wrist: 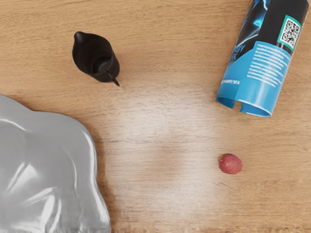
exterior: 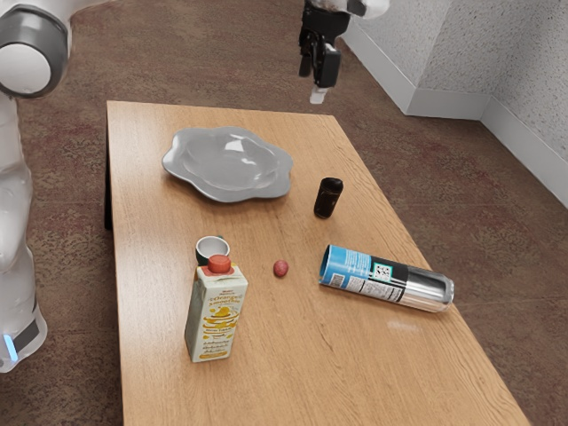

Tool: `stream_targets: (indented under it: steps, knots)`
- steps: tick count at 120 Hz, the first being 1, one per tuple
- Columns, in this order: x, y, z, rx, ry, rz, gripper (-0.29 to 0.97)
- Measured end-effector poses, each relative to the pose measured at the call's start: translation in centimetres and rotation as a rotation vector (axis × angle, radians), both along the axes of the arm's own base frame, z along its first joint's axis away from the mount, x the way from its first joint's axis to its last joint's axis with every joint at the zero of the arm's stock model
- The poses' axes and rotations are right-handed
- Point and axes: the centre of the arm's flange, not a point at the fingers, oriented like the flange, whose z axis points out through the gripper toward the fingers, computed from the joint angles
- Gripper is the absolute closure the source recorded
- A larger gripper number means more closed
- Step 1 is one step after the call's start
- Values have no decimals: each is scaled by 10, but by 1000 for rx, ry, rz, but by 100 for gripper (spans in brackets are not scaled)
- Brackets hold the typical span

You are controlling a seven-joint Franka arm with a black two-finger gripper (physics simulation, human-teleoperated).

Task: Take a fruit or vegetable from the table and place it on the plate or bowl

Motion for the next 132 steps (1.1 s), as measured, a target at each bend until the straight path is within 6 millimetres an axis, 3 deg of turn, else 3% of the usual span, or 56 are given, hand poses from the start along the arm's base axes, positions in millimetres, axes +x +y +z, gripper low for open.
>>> stream_targets:
  steps: [6,13,20,26,42,49,62,69,79,104,132]
  knots:
    - [0,-10,-8,-2,5,-19,0]
    - [3,-32,-34,34,44,-56,0]
    - [1,-58,-41,55,45,-89,0]
    - [-6,-67,-40,66,45,-91,0]
    - [-11,-58,-44,77,76,-34,0]
    - [-9,-54,-62,56,125,-13,0]
    - [-4,-19,-98,-1,191,68,0]
    - [-1,-11,-109,-35,192,75,0]
    - [4,-15,-115,-73,172,45,0]
    - [13,-25,-157,-132,140,-39,0]
    - [21,-51,-204,-139,137,-145,0]
